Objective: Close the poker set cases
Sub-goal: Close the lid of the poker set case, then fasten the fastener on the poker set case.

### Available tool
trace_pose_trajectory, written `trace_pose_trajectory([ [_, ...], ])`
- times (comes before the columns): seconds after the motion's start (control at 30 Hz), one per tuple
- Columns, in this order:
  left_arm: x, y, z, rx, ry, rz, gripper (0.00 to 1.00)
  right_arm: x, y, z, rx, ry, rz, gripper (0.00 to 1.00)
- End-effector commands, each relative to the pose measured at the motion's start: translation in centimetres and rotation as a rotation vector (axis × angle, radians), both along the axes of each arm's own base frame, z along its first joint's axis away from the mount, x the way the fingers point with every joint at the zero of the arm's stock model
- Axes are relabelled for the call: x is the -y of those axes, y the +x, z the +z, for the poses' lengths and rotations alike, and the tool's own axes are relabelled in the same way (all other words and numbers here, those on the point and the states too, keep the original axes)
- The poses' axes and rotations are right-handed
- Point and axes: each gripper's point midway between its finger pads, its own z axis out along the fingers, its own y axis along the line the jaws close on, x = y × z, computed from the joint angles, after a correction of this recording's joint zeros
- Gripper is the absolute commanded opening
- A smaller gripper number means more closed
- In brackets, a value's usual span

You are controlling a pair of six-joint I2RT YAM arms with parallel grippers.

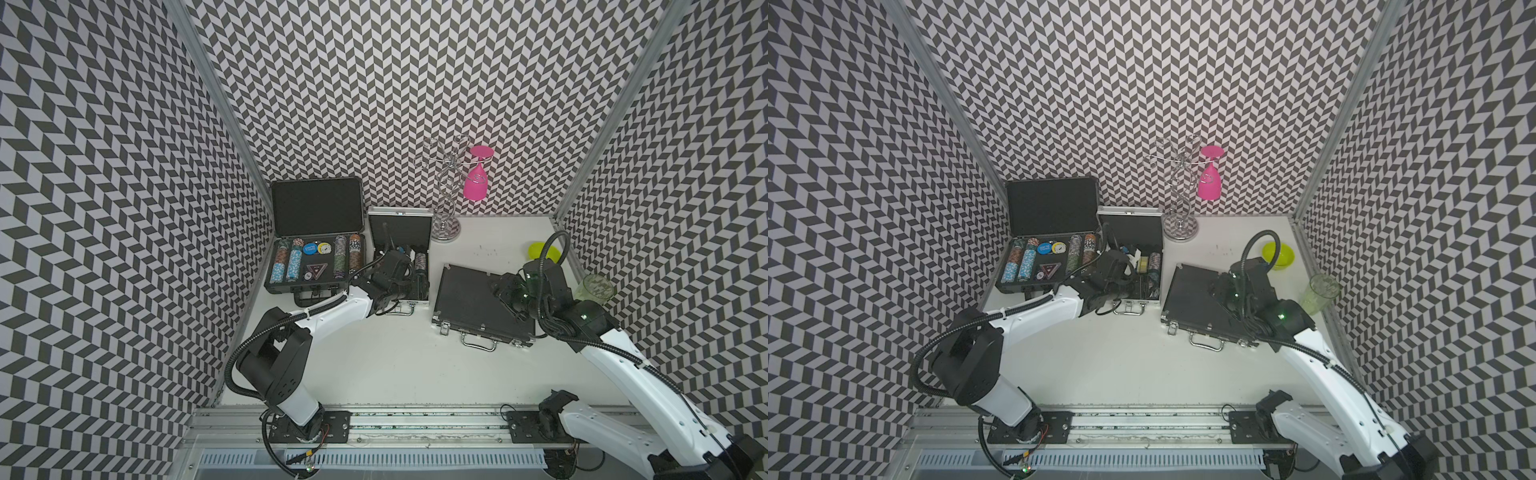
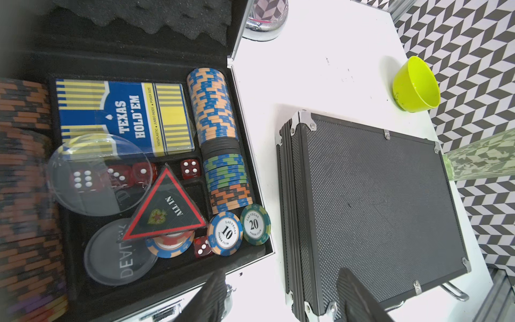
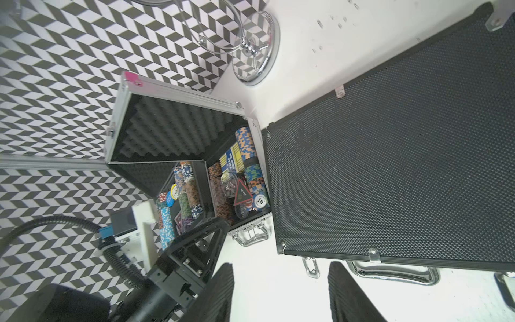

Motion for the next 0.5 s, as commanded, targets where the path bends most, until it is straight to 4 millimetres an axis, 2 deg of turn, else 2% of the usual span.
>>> trace_pose_trajectory([
  [0.0, 0.7, -0.2, 0.5, -0.008, -0.018, -0.039, 0.66, 1.0, 0.8, 0.2, 0.049, -0.099, -0.017, 0.56],
  [0.13, 2.9, -1.8, 0.3, -0.013, -0.013, -0.149, 0.67, 3.5, 2.2, -2.0, 0.014, -0.267, -0.04, 0.57],
  [0.3, 4.5, -3.8, -1.5, -0.052, 0.012, -0.244, 0.72, 7.5, 2.7, -5.6, -0.083, -0.395, -0.097, 0.57],
  [0.37, 4.9, -4.4, -2.3, -0.059, 0.031, -0.268, 0.72, 7.2, 2.9, -7.1, -0.096, -0.368, -0.038, 0.55],
  [0.47, 4.9, -4.6, -3.7, -0.079, 0.057, -0.271, 0.71, 5.1, 2.9, -8.8, -0.111, -0.358, 0.102, 0.5],
])
